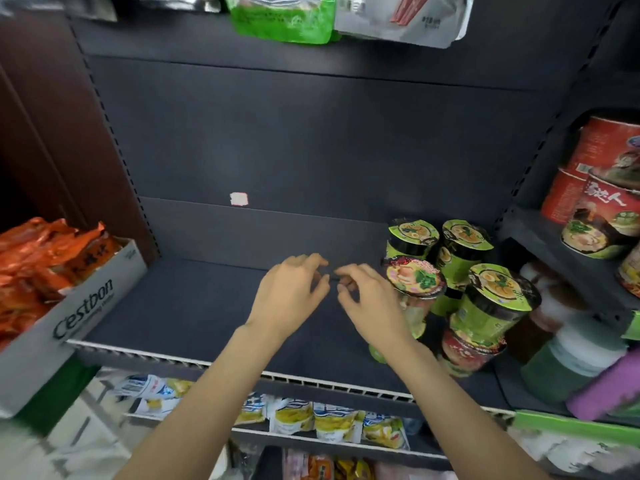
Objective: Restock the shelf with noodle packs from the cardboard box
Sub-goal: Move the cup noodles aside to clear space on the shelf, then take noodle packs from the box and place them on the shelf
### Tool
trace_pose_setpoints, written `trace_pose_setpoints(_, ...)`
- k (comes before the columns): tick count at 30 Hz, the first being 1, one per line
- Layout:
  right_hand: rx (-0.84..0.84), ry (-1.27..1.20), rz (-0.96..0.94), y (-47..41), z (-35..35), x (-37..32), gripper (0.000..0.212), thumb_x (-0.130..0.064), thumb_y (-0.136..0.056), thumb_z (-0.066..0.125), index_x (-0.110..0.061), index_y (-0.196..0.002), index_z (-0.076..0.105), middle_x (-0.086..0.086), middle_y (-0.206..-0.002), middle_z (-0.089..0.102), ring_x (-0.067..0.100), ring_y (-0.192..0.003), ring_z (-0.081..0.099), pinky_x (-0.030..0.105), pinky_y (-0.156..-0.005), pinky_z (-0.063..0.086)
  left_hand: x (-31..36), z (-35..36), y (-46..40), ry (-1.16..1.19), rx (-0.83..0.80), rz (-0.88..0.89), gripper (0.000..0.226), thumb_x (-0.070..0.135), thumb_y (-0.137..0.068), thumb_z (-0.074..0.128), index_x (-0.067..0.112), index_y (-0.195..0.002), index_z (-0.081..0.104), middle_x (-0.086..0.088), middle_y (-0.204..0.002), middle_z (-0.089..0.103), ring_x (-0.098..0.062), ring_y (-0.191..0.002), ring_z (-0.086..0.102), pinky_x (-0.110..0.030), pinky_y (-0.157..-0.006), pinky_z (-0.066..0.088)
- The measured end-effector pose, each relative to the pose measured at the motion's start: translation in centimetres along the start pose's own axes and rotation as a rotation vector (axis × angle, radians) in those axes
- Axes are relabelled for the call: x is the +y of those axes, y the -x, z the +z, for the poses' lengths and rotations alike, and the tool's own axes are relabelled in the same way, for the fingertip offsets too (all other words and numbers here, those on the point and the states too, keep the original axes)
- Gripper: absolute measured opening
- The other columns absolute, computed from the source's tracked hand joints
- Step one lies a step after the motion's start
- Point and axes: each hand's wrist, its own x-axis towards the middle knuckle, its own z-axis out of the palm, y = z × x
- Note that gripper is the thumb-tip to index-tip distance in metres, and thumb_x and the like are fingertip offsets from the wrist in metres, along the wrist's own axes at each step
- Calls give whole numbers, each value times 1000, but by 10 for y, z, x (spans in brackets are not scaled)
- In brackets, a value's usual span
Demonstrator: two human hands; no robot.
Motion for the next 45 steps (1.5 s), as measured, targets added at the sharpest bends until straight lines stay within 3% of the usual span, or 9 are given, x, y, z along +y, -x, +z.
trace_pose_setpoints(13, -335, -147, -124, -48, 196, -216, 18, -20, -91, 53, -20, -105, 64, -5, -95, 60, 11, -87, 58, 36, -80, 51, -262, -148, 114, -113, -19, -341, 26, 22, -91, 54, 11, -115, 61, -6, -106, 64, -26, -103, 58, -39, -82, 49)
trace_pose_setpoints(22, -458, -184, -76, -78, 319, -332, 23, -17, -94, 51, -18, -115, 61, -3, -102, 57, 9, -88, 57, 29, -79, 50, -409, -231, 161, -32, -18, -516, 20, 18, -89, 54, 15, -105, 65, -3, -97, 66, -22, -89, 60, -35, -74, 49)
trace_pose_setpoints(26, -497, -161, -63, -105, 361, -347, 25, -21, -94, 54, -20, -119, 57, -3, -108, 53, 13, -95, 55, 31, -83, 49, -452, -241, 142, 24, -15, -536, 19, 13, -88, 53, 12, -103, 66, -5, -96, 68, -22, -89, 63, -29, -73, 47)
trace_pose_setpoints(31, -484, -106, -6, -150, 400, -337, 43, -19, -92, 56, -21, -134, 45, 2, -126, 45, 18, -115, 48, 29, -91, 43, -502, -229, 107, 68, -134, -538, 25, 9, -89, 53, 8, -111, 64, -7, -108, 67, -22, -101, 61, -20, -79, 39)
trace_pose_setpoints(35, -526, -72, 2, -188, 431, -322, 62, -9, -90, 58, -23, -144, 32, 0, -140, 34, 17, -128, 39, 26, -98, 37, -534, -213, 75, 78, -248, -550, 29, 8, -88, 58, 3, -116, 61, -14, -116, 63, -27, -109, 58, -26, -92, 42)
trace_pose_setpoints(38, -580, -53, -28, -205, 452, -316, 71, -7, -86, 64, -28, -145, 30, 0, -147, 23, 19, -137, 26, 30, -105, 34, -555, -196, 60, 61, -314, -594, 24, 15, -84, 66, 3, -105, 66, -13, -107, 67, -27, -101, 61, -32, -89, 47)
trace_pose_setpoints(42, -595, -68, 12, -216, 469, -309, 68, -15, -84, 68, -28, -143, 36, 5, -149, 14, 23, -140, 16, 39, -113, 27, -572, -178, 49, 72, -333, -600, 9, 15, -80, 69, 6, -79, 67, -10, -86, 69, -25, -84, 64, -33, -78, 51)
trace_pose_setpoints(45, -552, -29, -50, -223, 470, -306, 67, -19, -84, 69, -33, -141, 37, 1, -152, 7, 22, -142, 9, 38, -113, 24, -575, -174, 46, 127, -317, -529, 5, 8, -86, 61, 5, -82, 64, -10, -86, 68, -23, -82, 64, -33, -77, 51)
